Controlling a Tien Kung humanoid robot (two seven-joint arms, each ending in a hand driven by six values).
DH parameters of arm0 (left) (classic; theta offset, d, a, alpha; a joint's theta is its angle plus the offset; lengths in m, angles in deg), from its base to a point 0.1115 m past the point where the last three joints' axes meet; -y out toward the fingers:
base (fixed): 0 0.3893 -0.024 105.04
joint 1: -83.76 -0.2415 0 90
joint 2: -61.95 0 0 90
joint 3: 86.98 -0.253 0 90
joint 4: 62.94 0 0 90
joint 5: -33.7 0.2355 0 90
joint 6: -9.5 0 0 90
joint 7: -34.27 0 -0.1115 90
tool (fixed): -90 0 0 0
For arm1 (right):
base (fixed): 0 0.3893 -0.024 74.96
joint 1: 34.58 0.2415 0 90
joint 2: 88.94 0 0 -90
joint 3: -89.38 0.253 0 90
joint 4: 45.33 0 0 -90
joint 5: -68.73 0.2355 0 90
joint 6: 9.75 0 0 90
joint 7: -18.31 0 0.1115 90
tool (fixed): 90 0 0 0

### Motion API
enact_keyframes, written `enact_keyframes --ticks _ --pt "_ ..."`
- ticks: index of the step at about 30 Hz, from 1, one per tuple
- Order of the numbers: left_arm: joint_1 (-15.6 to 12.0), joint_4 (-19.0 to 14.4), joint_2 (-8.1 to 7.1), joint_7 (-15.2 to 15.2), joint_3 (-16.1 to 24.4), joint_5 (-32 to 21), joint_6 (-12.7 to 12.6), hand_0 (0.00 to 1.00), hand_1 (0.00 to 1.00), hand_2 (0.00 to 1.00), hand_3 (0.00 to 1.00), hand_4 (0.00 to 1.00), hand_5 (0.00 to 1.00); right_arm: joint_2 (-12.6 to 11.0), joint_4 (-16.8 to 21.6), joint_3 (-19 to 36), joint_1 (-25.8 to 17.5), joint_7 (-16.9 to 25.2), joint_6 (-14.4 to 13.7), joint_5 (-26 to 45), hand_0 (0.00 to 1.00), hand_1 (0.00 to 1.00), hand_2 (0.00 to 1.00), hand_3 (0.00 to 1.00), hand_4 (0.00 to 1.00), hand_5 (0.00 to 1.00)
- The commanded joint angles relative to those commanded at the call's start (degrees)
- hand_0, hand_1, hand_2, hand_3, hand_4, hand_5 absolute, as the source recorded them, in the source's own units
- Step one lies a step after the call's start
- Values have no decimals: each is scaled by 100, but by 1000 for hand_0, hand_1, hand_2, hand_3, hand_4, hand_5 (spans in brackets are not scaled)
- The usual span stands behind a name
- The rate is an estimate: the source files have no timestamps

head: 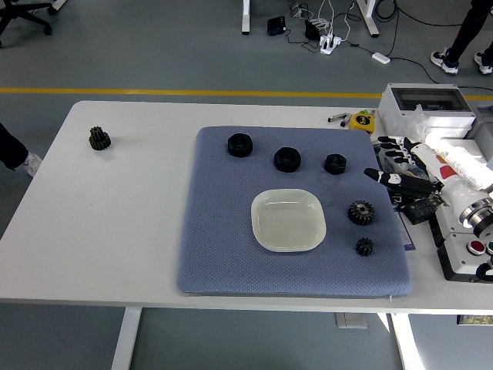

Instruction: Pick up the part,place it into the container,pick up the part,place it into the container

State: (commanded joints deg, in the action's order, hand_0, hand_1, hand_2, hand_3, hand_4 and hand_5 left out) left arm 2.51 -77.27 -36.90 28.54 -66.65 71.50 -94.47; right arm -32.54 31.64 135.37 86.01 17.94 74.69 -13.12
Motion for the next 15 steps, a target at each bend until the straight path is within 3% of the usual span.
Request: enact_keyframes --ticks 6,11,14,15 --pt "-13 -8 -9 -5 7 16 3 634 622 606 554 597 511 59 -209 -575 417 -40 145 -1155 725 700 735 787 998 342" --pt "-19 -19 -17 -28 40 76 15 634 621 607 554 596 510 264 -659 -1197 870 -41 65 -2343 675 665 710 770 998 305" --pt "-16 -24 -24 -29 35 84 18 634 621 607 554 596 510 379 -898 -1409 1025 -51 53 -2596 675 665 710 770 998 305" --pt "-19 -24 -25 -28 37 79 16 634 620 605 554 597 509 419 -979 -1478 1069 -49 40 -2579 583 624 667 751 998 302"
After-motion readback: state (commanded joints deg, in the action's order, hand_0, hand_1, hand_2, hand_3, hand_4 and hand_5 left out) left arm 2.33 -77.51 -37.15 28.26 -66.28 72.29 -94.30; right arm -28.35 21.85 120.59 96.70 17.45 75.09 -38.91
